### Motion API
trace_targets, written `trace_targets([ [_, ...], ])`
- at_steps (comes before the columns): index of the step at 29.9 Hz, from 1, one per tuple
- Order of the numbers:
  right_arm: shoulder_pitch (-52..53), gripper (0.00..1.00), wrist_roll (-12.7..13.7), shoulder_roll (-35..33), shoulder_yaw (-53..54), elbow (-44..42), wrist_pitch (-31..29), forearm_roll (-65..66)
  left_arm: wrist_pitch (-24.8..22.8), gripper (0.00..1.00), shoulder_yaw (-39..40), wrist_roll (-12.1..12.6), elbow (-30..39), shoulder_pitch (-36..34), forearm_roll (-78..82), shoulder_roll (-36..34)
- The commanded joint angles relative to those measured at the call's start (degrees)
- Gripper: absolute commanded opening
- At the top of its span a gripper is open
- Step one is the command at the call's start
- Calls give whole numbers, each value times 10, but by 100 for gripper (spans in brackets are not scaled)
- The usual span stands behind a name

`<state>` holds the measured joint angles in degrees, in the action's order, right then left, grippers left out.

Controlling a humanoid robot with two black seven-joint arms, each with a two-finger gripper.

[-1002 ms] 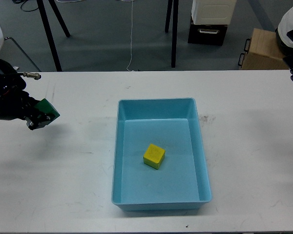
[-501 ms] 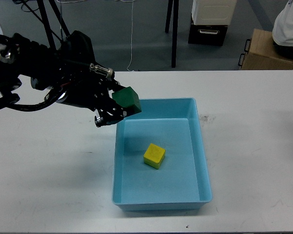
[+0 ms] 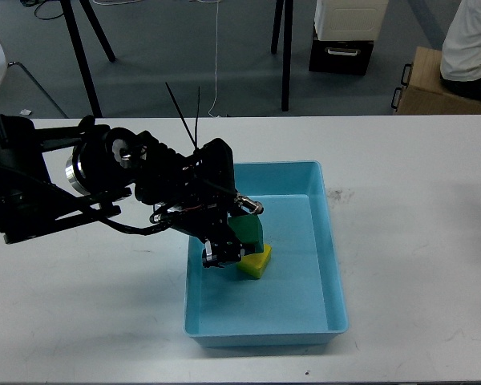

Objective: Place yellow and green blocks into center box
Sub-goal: 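Carry the green cube into the box beside the yellow cube, then open the left gripper and lift it away from the green cube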

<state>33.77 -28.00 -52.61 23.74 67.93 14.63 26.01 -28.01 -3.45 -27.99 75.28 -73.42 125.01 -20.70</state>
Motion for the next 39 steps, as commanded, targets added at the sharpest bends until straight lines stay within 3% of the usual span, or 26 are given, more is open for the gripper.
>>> trace_targets([
  [1, 1, 97, 0, 4, 1, 0, 0, 0, 0, 29, 0, 0, -17, 9, 0, 5],
  [8, 1, 97, 0, 5, 1, 0, 0, 0, 0, 51, 5, 0, -22, 13, 0, 15],
  [15, 1, 97, 0, 8, 0, 0, 0, 0, 0, 66, 7, 0, -30, 20, 0, 22],
  [25, 1, 97, 0, 8, -6, 1, -1, 1, 0, 100, 44, 0, -27, 17, -24, 17],
  [34, 18, 99, 0, 23, -3, 8, -7, 26, 0, 100, 138, 0, -1, 32, -190, -39],
  [39, 55, 99, 0, 77, 32, 7, -8, 22, 0, 99, 370, 0, -37, 164, -329, -30],
])
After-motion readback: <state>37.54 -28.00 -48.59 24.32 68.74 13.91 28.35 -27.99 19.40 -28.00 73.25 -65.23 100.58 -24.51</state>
